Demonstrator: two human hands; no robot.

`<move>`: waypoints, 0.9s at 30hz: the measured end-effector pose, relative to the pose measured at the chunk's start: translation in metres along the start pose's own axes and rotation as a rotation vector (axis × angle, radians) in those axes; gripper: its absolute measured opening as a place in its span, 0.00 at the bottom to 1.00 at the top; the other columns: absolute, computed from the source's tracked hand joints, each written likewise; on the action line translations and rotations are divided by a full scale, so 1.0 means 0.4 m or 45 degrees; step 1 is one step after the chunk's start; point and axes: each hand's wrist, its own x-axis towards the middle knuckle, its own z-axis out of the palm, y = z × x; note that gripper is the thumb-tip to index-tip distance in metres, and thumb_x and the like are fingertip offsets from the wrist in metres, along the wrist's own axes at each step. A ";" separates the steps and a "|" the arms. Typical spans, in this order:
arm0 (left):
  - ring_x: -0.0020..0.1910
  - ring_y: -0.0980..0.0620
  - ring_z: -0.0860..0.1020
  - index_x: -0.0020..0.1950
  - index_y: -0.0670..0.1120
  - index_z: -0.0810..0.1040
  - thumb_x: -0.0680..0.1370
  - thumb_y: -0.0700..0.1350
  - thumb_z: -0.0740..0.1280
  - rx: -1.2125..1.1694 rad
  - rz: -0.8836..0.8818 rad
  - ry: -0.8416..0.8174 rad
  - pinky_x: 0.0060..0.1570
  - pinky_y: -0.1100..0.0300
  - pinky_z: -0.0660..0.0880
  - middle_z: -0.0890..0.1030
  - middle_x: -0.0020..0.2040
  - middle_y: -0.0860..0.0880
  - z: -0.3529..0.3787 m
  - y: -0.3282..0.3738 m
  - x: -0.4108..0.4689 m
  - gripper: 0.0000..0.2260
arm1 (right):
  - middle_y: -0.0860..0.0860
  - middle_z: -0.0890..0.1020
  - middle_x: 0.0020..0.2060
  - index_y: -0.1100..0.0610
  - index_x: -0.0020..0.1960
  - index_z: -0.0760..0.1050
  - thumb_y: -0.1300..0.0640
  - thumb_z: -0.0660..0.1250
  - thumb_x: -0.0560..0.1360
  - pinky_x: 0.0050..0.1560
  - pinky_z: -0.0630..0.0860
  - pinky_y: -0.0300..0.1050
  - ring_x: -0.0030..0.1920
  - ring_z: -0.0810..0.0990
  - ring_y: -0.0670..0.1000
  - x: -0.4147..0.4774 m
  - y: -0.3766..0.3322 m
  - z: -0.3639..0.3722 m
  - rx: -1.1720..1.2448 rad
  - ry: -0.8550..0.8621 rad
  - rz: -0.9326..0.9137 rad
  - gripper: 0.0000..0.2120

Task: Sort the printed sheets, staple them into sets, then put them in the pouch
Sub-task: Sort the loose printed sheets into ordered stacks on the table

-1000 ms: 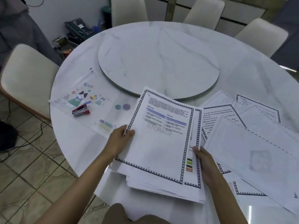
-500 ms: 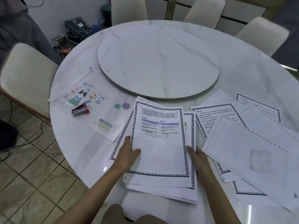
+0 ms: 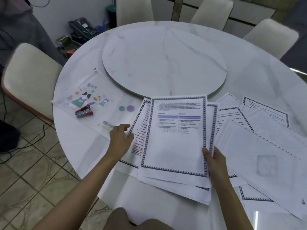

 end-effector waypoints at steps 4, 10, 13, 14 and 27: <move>0.62 0.41 0.69 0.66 0.38 0.69 0.76 0.40 0.65 -0.004 -0.129 -0.007 0.64 0.53 0.62 0.74 0.60 0.38 -0.016 -0.022 0.013 0.18 | 0.52 0.80 0.46 0.59 0.56 0.74 0.57 0.61 0.78 0.37 0.77 0.30 0.43 0.78 0.47 0.017 -0.003 -0.064 0.071 0.207 -0.028 0.09; 0.58 0.43 0.74 0.66 0.40 0.68 0.77 0.42 0.65 -0.115 -0.188 -0.051 0.59 0.54 0.68 0.74 0.60 0.39 -0.022 -0.017 0.032 0.19 | 0.53 0.79 0.48 0.59 0.59 0.73 0.57 0.62 0.78 0.34 0.76 0.26 0.45 0.78 0.51 0.035 0.019 -0.147 0.177 0.391 0.062 0.11; 0.57 0.44 0.75 0.67 0.41 0.67 0.77 0.43 0.64 -0.157 -0.212 -0.089 0.52 0.58 0.69 0.75 0.60 0.40 -0.021 -0.009 0.038 0.19 | 0.56 0.77 0.52 0.62 0.62 0.72 0.58 0.61 0.78 0.45 0.79 0.35 0.51 0.77 0.55 0.034 0.039 -0.159 0.097 0.398 0.051 0.14; 0.56 0.45 0.75 0.67 0.41 0.67 0.77 0.43 0.64 -0.175 -0.217 -0.099 0.50 0.59 0.68 0.75 0.60 0.40 -0.021 -0.006 0.039 0.19 | 0.56 0.77 0.52 0.62 0.62 0.72 0.59 0.61 0.79 0.50 0.78 0.42 0.52 0.76 0.55 0.032 0.042 -0.156 0.065 0.396 0.047 0.13; 0.55 0.47 0.74 0.66 0.41 0.70 0.77 0.43 0.63 -0.204 -0.266 -0.199 0.49 0.62 0.68 0.77 0.59 0.42 -0.003 0.008 0.029 0.17 | 0.58 0.77 0.45 0.64 0.50 0.72 0.60 0.58 0.80 0.50 0.70 0.50 0.46 0.74 0.56 0.015 0.063 -0.097 -0.114 0.345 0.030 0.08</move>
